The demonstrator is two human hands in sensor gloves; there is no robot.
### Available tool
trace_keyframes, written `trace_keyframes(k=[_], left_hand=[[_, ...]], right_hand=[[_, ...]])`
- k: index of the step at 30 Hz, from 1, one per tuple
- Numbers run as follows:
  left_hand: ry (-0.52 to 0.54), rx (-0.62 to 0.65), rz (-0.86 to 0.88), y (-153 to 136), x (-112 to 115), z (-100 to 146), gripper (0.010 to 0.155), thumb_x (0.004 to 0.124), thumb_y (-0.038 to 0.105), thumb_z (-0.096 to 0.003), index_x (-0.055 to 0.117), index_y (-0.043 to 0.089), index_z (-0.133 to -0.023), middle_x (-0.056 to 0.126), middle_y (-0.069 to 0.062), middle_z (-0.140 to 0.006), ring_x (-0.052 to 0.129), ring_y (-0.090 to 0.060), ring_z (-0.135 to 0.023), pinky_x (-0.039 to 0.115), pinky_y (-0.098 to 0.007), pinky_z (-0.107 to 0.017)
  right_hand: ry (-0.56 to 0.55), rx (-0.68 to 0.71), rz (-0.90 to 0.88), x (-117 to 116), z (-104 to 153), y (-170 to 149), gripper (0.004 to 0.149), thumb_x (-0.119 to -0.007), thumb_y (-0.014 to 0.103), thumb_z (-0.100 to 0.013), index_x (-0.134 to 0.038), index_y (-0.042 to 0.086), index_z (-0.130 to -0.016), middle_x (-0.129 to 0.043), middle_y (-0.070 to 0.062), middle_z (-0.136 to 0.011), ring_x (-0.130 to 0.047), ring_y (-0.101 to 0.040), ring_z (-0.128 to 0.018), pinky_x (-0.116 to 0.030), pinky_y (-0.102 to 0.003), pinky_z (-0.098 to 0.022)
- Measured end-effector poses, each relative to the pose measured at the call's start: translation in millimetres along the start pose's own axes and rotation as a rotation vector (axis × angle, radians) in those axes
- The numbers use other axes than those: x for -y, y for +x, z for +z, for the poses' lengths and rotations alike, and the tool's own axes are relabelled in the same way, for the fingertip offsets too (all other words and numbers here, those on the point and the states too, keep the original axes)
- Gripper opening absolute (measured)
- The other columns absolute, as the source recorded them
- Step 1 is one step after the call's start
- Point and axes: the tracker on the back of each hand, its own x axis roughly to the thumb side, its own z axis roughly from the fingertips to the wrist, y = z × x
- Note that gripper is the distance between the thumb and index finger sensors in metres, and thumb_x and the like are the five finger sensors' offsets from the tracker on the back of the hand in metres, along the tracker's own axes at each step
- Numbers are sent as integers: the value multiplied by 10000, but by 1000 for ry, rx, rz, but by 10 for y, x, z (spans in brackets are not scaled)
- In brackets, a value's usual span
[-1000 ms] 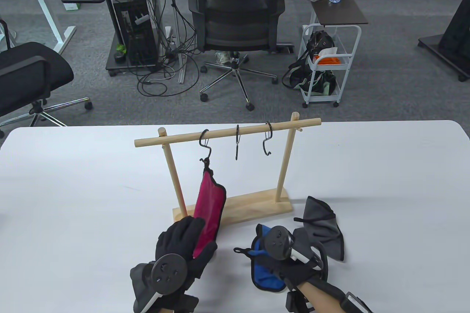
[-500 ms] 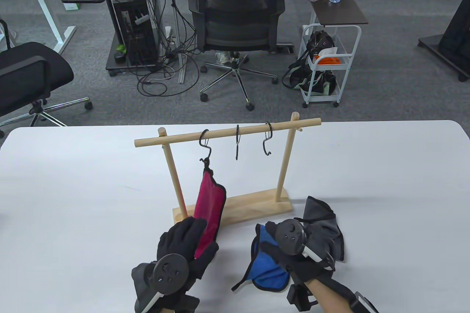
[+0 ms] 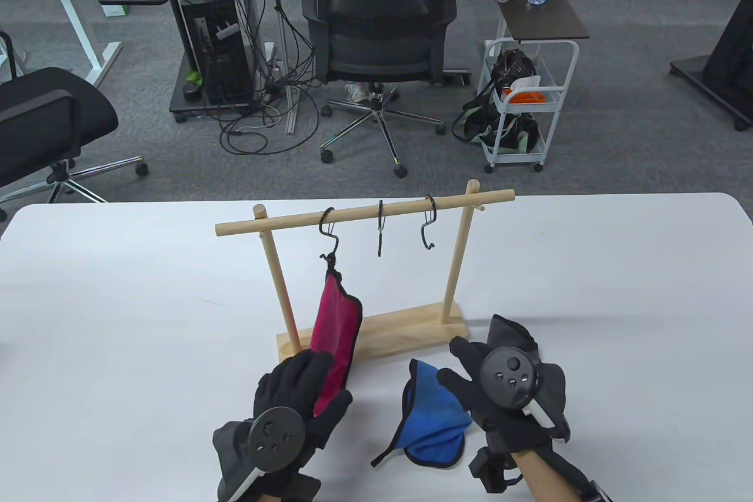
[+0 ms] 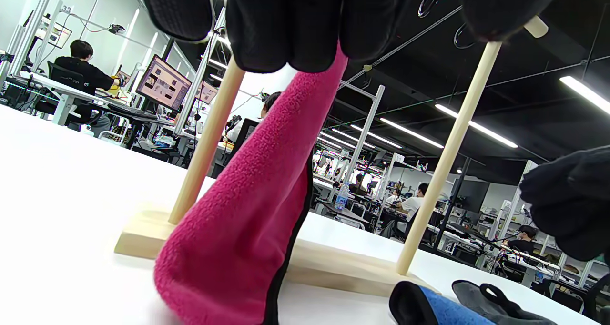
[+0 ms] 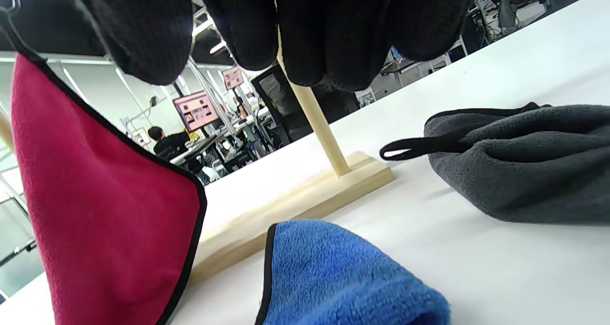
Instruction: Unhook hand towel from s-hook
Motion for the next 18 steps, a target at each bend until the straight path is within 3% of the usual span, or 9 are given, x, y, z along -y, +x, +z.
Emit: trace_keyframes(k=[4,6,12,13,18], left_hand=[[-2,-1,-3,2,4,0,700,604,700,-540,602,327,-1132,661,-94,-1198,697,-430,-1080,548,-692,-763],[-2,-1,-3,2,4,0,689,629,670,-562,606,300,-1142,663,-88,-1202,703,-404,-1091,564,-655,-793],[-5,-18,-9,-11,4,1,691,619,682,-553,605,313,-1137,660,-91,-1200,700,-418,-1086,557,-672,-779],[-4,-21,-10,-13,3,1,674,647,646,-578,610,287,-1147,664,-82,-1204,706,-383,-1101,579,-630,-809],[3,-41,-11,-33,-12,-15,688,624,676,-559,604,308,-1140,661,-89,-1202,700,-412,-1090,565,-658,-788]], right_hand=[[-36,-1,-26,13,42,-55,634,-763,490,-613,-601,165,-1132,-653,-238,-1123,-740,-452,-954,-601,-606,-726],[-49,1,-20,12,57,-69,636,-763,492,-611,-601,166,-1132,-654,-237,-1124,-738,-452,-955,-600,-605,-727],[-54,11,-12,-34,87,-89,637,-764,495,-609,-600,169,-1132,-654,-237,-1123,-739,-452,-955,-600,-606,-727],[-57,13,-10,-39,92,-91,636,-764,495,-609,-601,169,-1131,-653,-236,-1124,-738,-450,-956,-599,-607,-727],[-68,19,-15,-28,115,-105,638,-763,496,-609,-600,169,-1132,-655,-234,-1124,-739,-450,-957,-600,-606,-728]])
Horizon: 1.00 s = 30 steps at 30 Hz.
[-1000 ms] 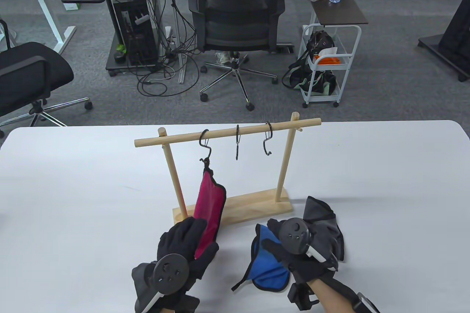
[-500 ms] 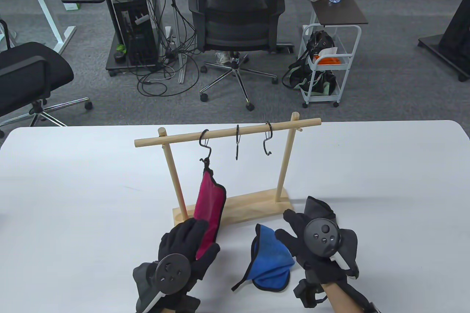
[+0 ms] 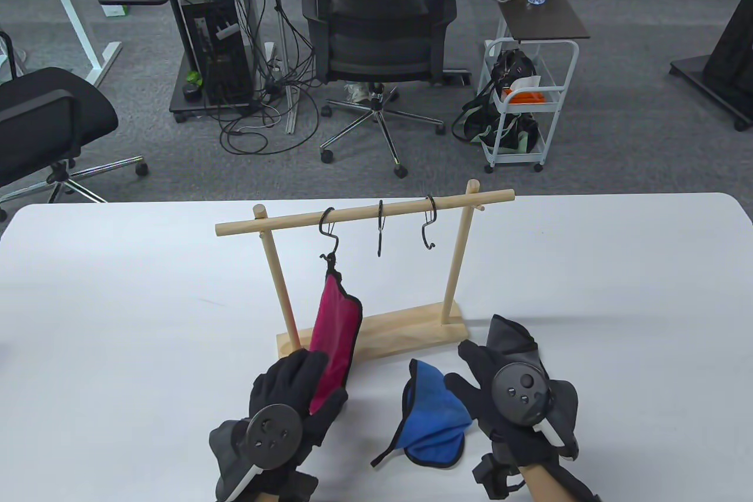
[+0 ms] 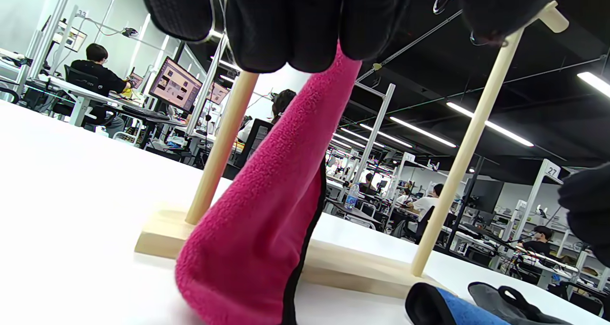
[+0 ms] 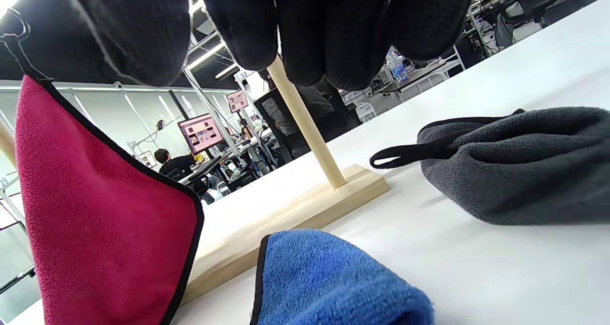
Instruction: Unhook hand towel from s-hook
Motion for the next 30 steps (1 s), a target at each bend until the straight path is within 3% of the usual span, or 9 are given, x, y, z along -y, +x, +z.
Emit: trace_keyframes(k=[9,30], left_hand=[[104,-89,13,-7,-174,-127,692,625,668,-572,604,283,-1146,667,-109,-1192,728,-425,-1055,622,-604,-772],[179,-157,37,173,-417,-669,767,666,697,-548,574,239,-1157,746,-113,-1125,884,-352,-905,768,-486,-667]], right_hand=[[-25,3,-46,74,28,-22,636,-764,495,-609,-604,169,-1130,-656,-235,-1123,-739,-451,-957,-599,-608,-727],[-30,9,-83,109,51,-44,634,-763,496,-610,-608,166,-1129,-655,-236,-1123,-739,-453,-956,-599,-608,-727]])
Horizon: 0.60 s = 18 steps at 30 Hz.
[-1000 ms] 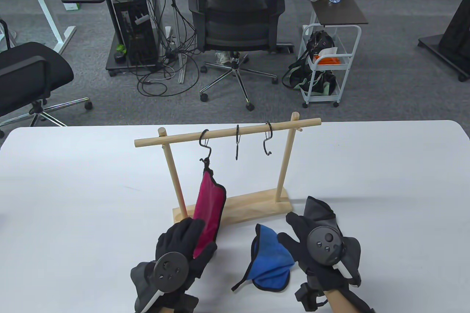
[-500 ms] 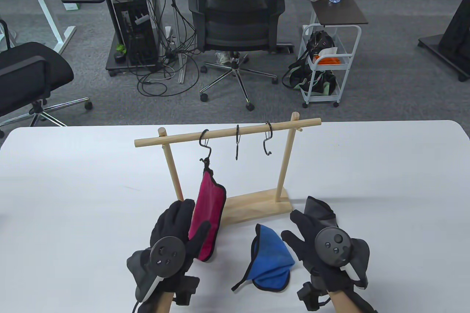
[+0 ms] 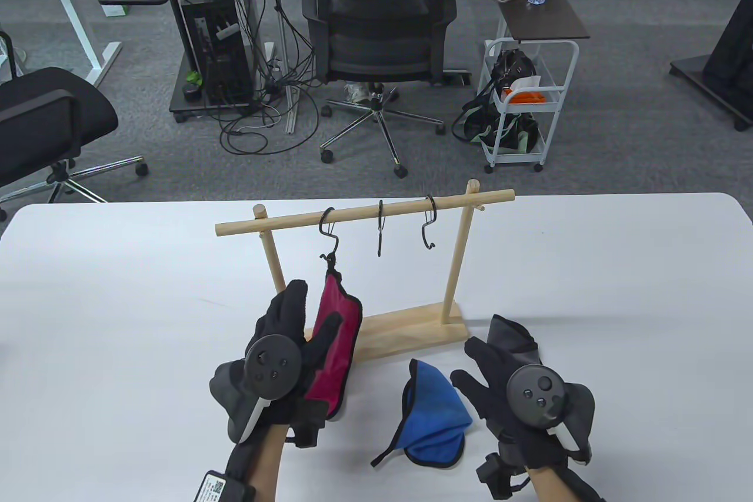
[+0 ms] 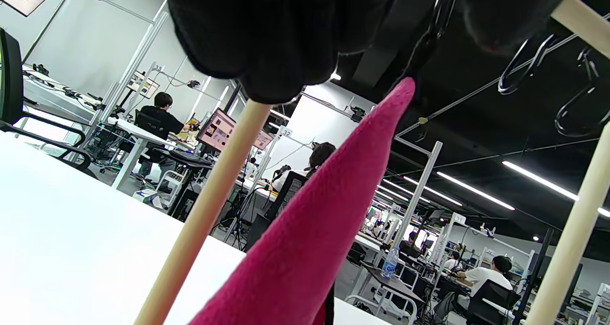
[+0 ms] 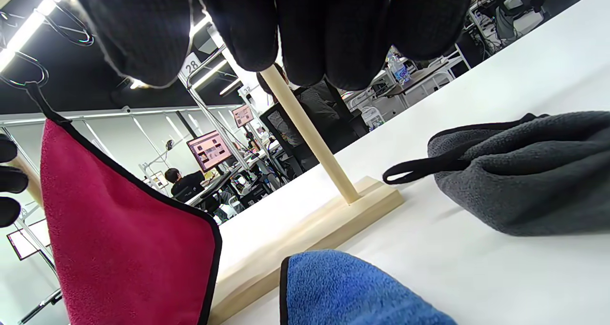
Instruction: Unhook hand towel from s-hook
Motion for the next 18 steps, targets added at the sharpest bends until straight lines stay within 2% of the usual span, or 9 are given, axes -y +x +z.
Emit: trace_keyframes(k=[9,18], left_hand=[[-35,-18,-8,26,147,-188,768,669,694,-549,571,232,-1155,778,-101,-1094,919,-325,-854,790,-457,-643],[-81,-82,29,-53,328,-344,736,688,677,-547,619,225,-1124,895,-54,-950,1005,-229,-702,845,-390,-555]], right_hand=[[2,1,-3,7,7,-8,634,-763,496,-609,-609,167,-1128,-655,-235,-1124,-737,-453,-958,-599,-608,-727],[13,1,-6,4,6,-10,631,-763,496,-610,-610,169,-1127,-654,-236,-1124,-737,-453,-958,-597,-609,-728]])
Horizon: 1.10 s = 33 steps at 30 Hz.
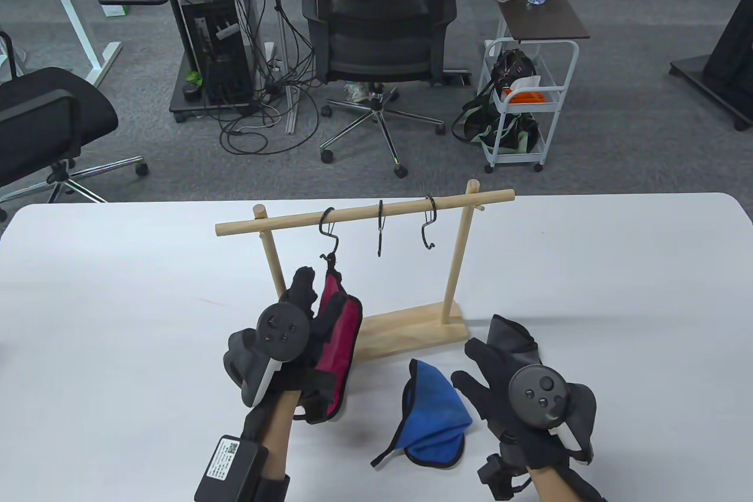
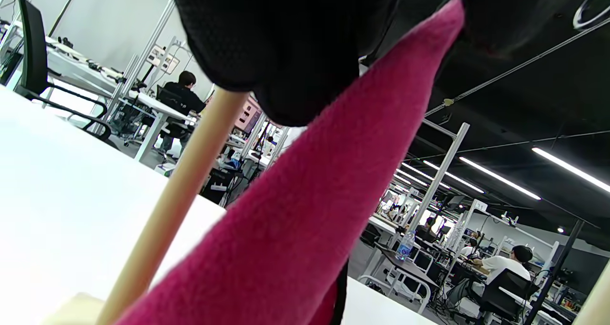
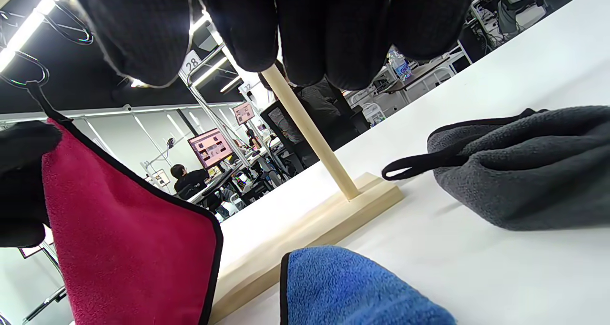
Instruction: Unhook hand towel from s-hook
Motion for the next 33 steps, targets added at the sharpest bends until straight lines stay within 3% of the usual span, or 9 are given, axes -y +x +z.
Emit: trace_keyframes(k=[12,33], left_hand=[[31,8,19,17,40,-39,458,742,491,-594,775,264,-991,1001,23,-752,1062,-133,-521,893,-314,-439],[106,45,38,21,-403,155,441,771,473,-582,811,248,-960,1017,23,-709,1066,-130,-482,895,-312,-415]], right_hand=[[-1,-4,-4,9,0,-8,630,-762,495,-610,-613,166,-1126,-655,-237,-1124,-736,-454,-957,-598,-608,-728],[-7,15,-1,5,9,5,625,-761,494,-611,-616,167,-1124,-655,-237,-1123,-738,-453,-956,-600,-607,-727]])
